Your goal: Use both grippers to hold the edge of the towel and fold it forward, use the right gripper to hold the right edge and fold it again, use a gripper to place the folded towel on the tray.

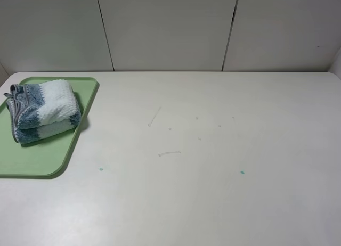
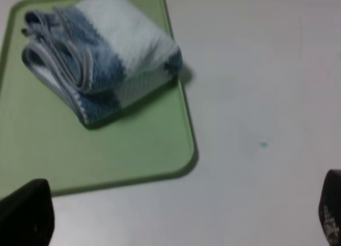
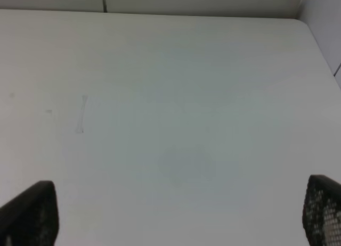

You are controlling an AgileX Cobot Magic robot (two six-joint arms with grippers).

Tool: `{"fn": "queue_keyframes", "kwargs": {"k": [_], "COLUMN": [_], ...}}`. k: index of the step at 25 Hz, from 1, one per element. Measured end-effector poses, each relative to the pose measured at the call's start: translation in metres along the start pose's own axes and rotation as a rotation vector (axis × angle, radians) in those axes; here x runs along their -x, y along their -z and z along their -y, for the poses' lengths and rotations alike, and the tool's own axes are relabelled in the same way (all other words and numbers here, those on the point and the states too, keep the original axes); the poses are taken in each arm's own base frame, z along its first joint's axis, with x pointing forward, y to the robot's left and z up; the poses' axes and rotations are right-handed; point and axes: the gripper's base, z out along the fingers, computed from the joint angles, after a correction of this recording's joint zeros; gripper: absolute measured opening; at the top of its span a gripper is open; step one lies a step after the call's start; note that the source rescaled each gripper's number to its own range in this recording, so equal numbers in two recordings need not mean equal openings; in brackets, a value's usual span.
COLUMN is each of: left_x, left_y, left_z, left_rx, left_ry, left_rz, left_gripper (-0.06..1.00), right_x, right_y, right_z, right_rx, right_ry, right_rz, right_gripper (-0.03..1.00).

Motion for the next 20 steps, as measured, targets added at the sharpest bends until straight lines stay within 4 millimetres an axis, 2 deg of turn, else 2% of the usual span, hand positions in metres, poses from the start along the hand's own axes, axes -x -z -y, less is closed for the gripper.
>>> {"fn": "queue_keyframes", "kwargs": {"k": [6,20], "left_x": [-0.0006,-0.0005], "left_y": [0.0003,0.0003], "left_z": [-0.0007,-0.0008], "left_rx": [-0.053,-0.056], "left_ry": [-0.032,-0.034], "left_rz": [0.004,0.005], "left_gripper": [1.00,1.00], "right_x": [0.0000,0.0000], "right_y": [0.0000,0.0000], "right_z": [0.0000,0.0000], "right_rx": [0.000,0.000], "right_ry": [0.000,0.000], "right_rz": [0.000,0.000], "right_gripper": [1.00,1.00]}}
